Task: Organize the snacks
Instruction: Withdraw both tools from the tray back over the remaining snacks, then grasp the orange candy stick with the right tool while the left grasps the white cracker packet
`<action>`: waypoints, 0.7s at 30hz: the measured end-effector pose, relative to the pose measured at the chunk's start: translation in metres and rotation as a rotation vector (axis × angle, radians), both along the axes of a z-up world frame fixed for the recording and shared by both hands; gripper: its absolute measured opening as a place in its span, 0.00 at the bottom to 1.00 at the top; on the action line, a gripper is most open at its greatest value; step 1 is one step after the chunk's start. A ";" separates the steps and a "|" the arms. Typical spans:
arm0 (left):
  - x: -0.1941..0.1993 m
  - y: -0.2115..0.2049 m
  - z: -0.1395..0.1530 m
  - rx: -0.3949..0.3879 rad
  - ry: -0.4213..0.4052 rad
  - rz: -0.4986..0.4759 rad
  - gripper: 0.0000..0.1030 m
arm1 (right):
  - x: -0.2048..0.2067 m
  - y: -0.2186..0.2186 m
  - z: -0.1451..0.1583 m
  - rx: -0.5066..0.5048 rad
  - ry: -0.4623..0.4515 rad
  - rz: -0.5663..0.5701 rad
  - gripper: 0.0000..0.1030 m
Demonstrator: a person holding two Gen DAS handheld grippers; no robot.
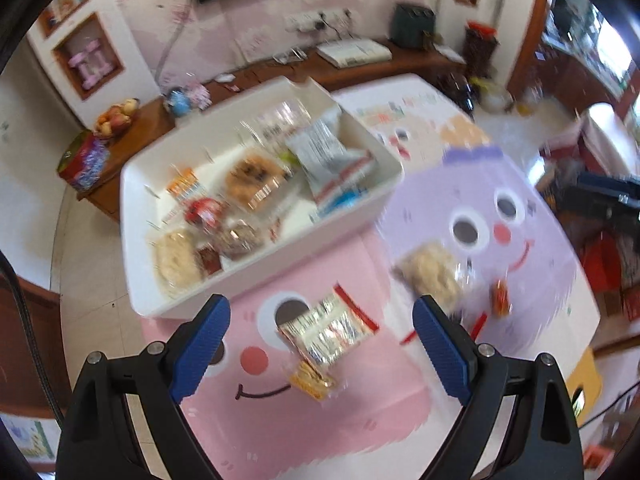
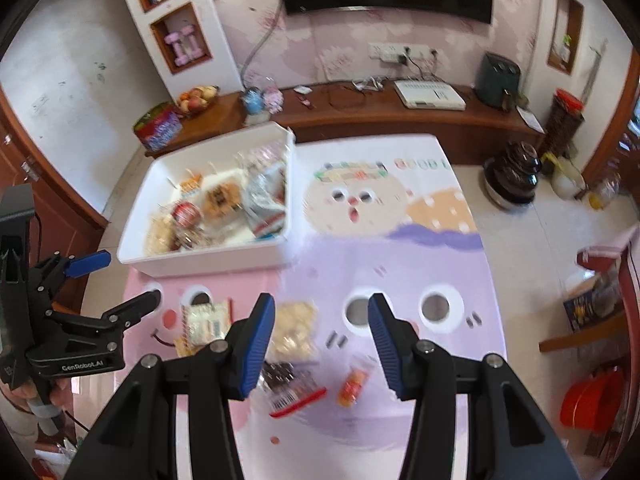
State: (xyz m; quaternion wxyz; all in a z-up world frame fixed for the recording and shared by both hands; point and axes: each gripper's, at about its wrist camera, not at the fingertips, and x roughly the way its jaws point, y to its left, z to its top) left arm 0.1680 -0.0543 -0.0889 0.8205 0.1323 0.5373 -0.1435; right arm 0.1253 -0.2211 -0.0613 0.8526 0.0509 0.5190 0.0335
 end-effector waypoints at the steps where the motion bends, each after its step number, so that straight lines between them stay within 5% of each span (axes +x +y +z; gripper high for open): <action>1: -0.001 -0.001 -0.007 0.010 0.017 -0.014 0.89 | -0.003 -0.004 -0.007 0.002 0.015 -0.013 0.48; 12: 0.009 -0.009 -0.104 0.171 0.194 -0.139 0.89 | -0.026 -0.021 -0.092 0.015 0.186 -0.124 0.48; 21: 0.028 0.001 -0.148 0.193 0.296 -0.124 0.89 | -0.030 -0.021 -0.142 0.031 0.271 -0.165 0.47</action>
